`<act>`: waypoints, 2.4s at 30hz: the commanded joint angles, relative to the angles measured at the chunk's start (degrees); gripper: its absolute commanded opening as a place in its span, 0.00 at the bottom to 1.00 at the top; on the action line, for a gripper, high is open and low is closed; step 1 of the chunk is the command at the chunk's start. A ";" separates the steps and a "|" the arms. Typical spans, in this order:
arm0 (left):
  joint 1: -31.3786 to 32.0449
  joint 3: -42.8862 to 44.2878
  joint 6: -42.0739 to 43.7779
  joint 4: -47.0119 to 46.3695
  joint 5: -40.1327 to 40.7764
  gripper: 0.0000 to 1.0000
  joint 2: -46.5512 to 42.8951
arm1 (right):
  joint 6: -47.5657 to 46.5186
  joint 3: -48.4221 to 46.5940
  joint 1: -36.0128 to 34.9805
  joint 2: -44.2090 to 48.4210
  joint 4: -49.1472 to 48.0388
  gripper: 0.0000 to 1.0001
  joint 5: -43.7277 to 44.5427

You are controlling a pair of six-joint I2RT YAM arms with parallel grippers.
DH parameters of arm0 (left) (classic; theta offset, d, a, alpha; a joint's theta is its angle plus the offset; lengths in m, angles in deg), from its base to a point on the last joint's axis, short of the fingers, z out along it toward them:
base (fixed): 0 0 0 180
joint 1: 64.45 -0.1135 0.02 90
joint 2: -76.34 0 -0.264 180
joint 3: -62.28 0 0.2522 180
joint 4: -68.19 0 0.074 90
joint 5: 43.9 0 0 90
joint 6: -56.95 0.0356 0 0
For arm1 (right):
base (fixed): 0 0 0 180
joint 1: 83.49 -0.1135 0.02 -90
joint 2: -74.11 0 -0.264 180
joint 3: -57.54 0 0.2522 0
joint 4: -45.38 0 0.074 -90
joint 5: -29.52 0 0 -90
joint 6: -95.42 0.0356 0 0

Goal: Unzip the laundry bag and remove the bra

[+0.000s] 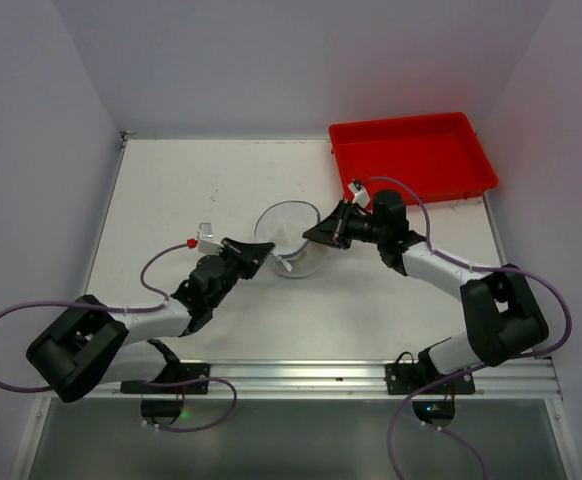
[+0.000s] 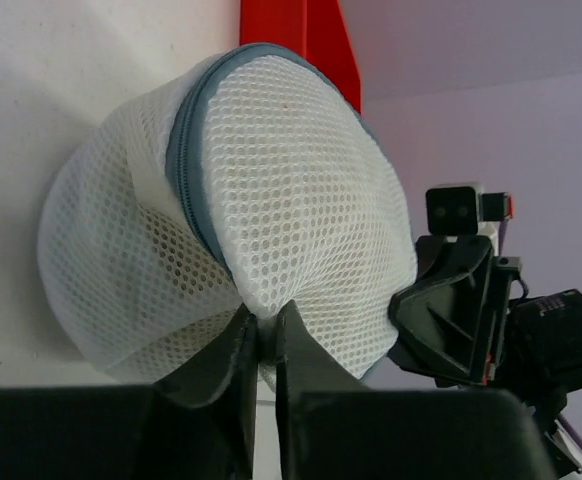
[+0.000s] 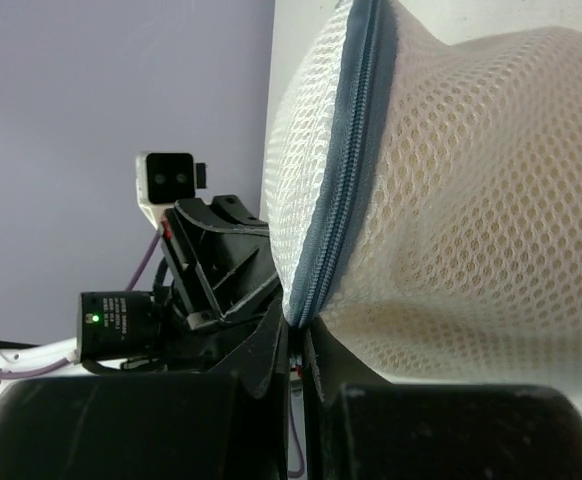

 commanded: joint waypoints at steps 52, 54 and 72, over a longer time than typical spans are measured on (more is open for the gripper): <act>4.73 31.75 5.87 61.99 7.54 0.03 -6.15 | -13.86 -4.21 -28.09 6.49 9.89 0.40 43.39; 4.73 31.75 5.69 61.99 7.37 0.04 -6.24 | -13.77 -4.83 -28.18 5.08 9.98 0.40 43.57; 5.34 32.19 5.51 62.26 7.10 0.04 -7.47 | -12.45 -7.30 -28.09 0.33 13.41 0.23 49.99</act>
